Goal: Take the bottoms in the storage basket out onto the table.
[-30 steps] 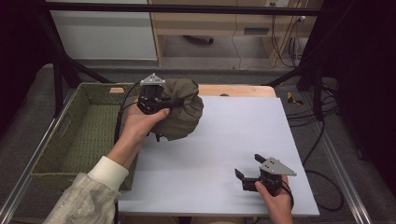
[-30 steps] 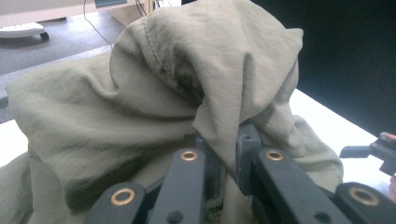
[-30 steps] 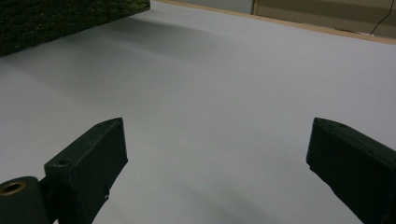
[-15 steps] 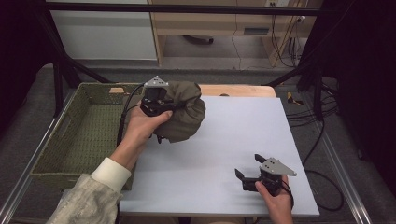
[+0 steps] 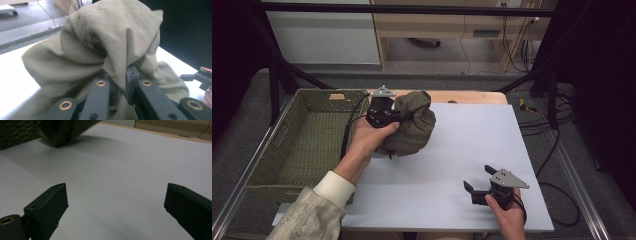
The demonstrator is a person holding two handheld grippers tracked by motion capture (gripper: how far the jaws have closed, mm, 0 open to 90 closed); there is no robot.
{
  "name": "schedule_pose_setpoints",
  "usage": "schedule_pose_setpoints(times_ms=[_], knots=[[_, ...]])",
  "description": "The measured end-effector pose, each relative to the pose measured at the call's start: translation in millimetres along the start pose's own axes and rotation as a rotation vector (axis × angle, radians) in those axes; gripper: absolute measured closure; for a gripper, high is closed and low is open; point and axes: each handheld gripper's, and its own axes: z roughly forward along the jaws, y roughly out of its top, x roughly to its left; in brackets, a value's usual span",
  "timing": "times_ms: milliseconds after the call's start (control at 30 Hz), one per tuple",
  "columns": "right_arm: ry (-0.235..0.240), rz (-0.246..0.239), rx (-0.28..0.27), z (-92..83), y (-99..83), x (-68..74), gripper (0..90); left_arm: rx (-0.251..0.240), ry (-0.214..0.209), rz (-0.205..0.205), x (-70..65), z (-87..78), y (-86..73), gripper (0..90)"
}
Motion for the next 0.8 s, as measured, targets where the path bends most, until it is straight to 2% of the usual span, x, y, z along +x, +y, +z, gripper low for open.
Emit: schedule_pose_setpoints(times_ms=[167,800], knots=[[0.000,0.000,0.000,-0.1,0.0,-0.1,5.4,0.015,0.000,0.012,-3.5,6.9,-3.4,84.3],[0.000,-0.002,-0.001,-0.4,0.1,-0.4,5.3,0.034,-0.004,0.004,-10.9,20.8,-10.1,84.1]])
